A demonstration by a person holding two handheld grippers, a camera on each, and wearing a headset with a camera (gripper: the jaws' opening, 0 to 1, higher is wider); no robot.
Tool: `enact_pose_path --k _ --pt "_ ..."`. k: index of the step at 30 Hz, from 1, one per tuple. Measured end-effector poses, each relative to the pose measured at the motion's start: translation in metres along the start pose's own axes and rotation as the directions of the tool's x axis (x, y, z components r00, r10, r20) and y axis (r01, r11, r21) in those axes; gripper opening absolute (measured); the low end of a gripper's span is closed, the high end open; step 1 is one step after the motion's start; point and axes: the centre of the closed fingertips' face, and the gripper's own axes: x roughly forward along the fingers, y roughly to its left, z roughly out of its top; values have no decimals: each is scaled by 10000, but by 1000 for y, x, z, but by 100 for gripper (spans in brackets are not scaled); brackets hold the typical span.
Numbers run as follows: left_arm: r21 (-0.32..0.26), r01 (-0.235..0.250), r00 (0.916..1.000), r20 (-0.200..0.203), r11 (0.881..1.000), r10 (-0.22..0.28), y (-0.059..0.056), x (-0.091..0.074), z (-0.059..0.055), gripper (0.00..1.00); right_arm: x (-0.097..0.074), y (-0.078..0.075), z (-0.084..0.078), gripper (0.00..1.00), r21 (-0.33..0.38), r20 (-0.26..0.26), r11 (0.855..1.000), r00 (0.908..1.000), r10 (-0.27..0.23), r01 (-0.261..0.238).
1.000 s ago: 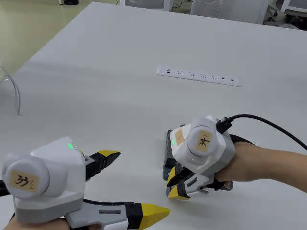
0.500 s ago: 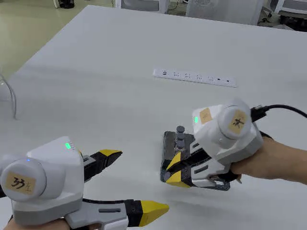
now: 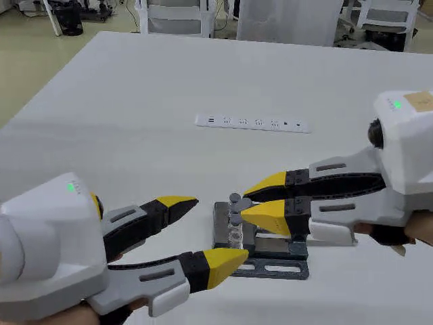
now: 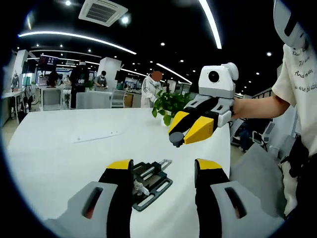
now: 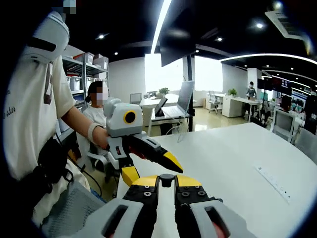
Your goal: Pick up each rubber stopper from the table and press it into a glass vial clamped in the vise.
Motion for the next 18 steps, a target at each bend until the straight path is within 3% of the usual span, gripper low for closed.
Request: enact_pose_path --k 3,8,11,18 --pt "184 382 9991 182 9991 -385 -13 9 12 39 -13 0 11 8 326 783 9988 9962 -382 357" --pt "499 859 9952 425 9950 -881 -28 17 25 26 -27 0 11 8 663 1281 9965 9899 -600 518" --pt "634 1072 9926 499 9922 -1104 -34 20 29 18 -33 -2 8 8 942 1517 9939 9858 -716 577" --pt "807 1447 9861 704 9862 -1504 -46 25 34 13 -41 2 8 8 1560 2233 9868 9716 -789 443"
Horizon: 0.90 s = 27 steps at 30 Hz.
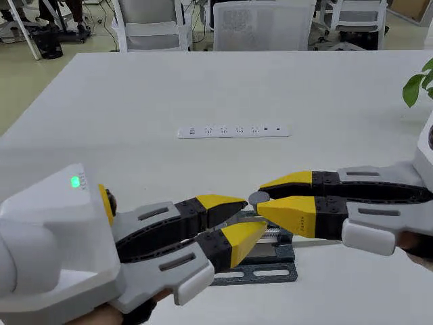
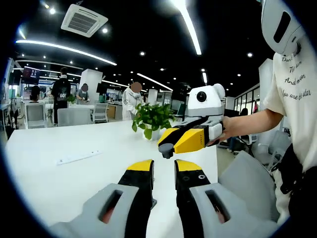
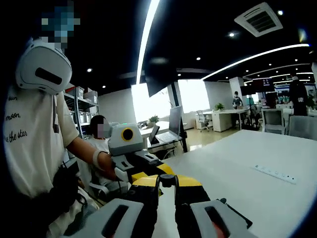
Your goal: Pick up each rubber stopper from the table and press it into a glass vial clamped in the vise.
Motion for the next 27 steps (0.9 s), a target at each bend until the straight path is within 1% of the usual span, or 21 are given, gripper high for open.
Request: enact_pose_path --k 1,2,4,7,9,11,16,17,19,20,21,22,23,24,25,26,27 --pt "170 20 10000 -39 9999 -20 -1 1 0 12 0 0 1 8 55 75 10000 10000 6 -6" --pt "201 32 10000 -38 9998 -31 -1 1 0 11 -1 1 1 8 57 121 10000 9999 19 -19" --pt "127 101 9999 57 9999 -102 -2 2 2 9 -4 0 1 8 172 233 9998 9997 57 -61" --pt "123 99 9999 116 9999 -100 -2 3 3 8 -4 1 0 7 225 210 9997 9997 86 -91" --pt "109 118 9998 141 9999 -120 -2 3 3 8 -5 4 -2 7 308 183 9993 9996 193 -198" --pt "110 178 9997 158 9998 -179 -4 4 3 8 -7 3 -2 7 417 260 9988 9994 229 -239" --pt "-79 354 9989 298 9993 -352 -7 3 3 6 -7 4 -3 7 677 507 9970 9981 346 -380" --pt "-135 367 9988 343 9992 -362 -7 3 3 6 -7 5 -2 7 829 601 9955 9973 413 -462" --pt "-413 506 9975 517 9979 -485 -9 1 6 5 -7 4 -1 7 906 789 9944 9958 466 -537" --pt "-386 520 9974 521 9979 -499 -9 1 6 4 -7 4 0 7 1031 857 9929 9951 501 -589" --pt "-364 526 9974 510 9980 -507 -9 1 6 4 -7 5 -1 7 1007 859 9931 9950 519 -605" --pt "-308 591 9970 511 9978 -575 -11 0 6 4 -7 7 -1 7 1039 879 9920 9941 633 -724" --pt "-362 630 9970 480 9974 -612 -11 0 5 4 -6 7 -1 7 1108 862 9913 9944 616 -710" --pt "-505 717 9959 583 9962 -687 -12 -1 6 6 -5 8 -1 7 1107 866 9914 9944 608 -703" --pt "-785 598 9962 671 9951 -546 -10 -1 7 9 -5 8 -1 7 1056 901 9918 9940 621 -715" --pt "-664 726 9952 702 9952 -679 -13 0 8 8 -6 8 0 7 1198 940 9901 9936 620 -731" --pt "-547 686 9953 717 9961 -646 -12 -1 8 8 -6 8 0 7 1177 945 9903 9935 630 -740"
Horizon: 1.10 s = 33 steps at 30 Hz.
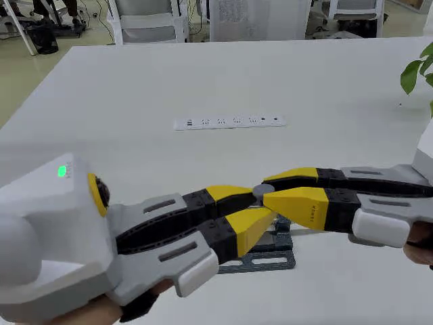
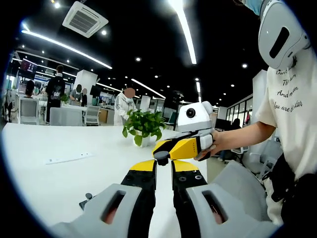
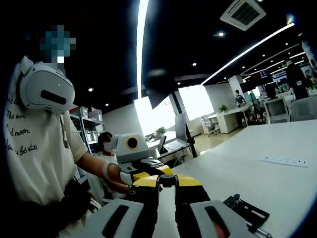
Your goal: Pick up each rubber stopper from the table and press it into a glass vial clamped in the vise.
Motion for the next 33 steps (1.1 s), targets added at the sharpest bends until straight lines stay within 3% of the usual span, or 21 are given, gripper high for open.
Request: enact_pose_path --k 12,19,31,33 --pt "-288 379 9992 101 9989 -377 -7 1 2 6 -5 10 1 7 825 343 9944 9974 637 -663" --pt "-553 589 9982 181 9967 -580 -11 1 3 5 -9 14 2 7 751 537 9928 9945 899 -938" --pt "-379 822 9962 -272 9959 -833 -16 0 -6 5 -6 20 -7 8 293 -461 9948 9940 993 -980" --pt "-396 859 9957 -302 9955 -871 -17 0 -7 4 -5 18 -9 12 115 -742 9962 9934 875 -869"
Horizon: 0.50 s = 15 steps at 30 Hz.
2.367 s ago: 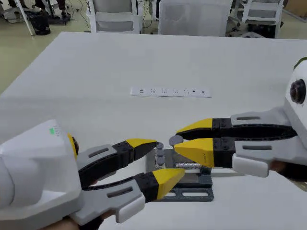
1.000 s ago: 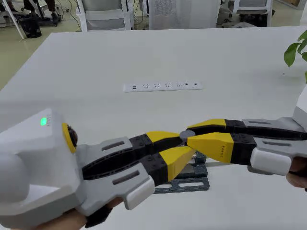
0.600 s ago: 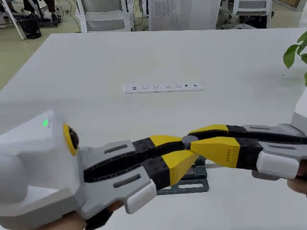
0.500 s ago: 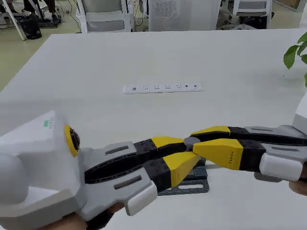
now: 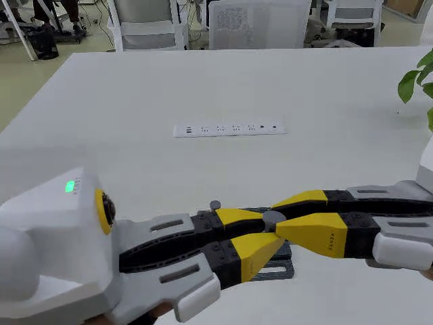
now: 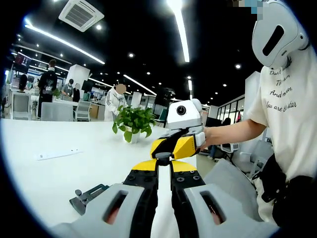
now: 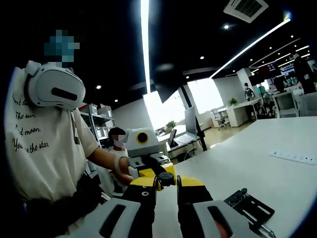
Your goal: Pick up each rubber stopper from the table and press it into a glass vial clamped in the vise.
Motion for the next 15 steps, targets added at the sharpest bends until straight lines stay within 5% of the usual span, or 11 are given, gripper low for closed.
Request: enact_pose_path --k 4,9,12,14,15 --pt "217 -2 9996 -277 9998 8 0 0 -6 4 0 0 1 19 -424 -556 9991 9984 47 -70" --pt "659 94 9964 -847 9978 -38 -1 0 -19 4 -1 4 -4 23 -1063 -2305 9928 9726 302 -560" --pt "1425 242 9897 -1429 9895 -37 -3 0 -29 4 -4 4 -8 23 -1561 -3506 9836 9360 306 -907" --pt "1447 278 9886 -1503 9891 -58 -6 2 -32 4 -6 5 -9 23 -1715 -4080 9788 9124 333 -1124" --pt "1501 340 9868 -1615 9881 -94 -7 3 -35 4 -7 5 -12 22 -1757 -4566 9764 8891 324 -1258"
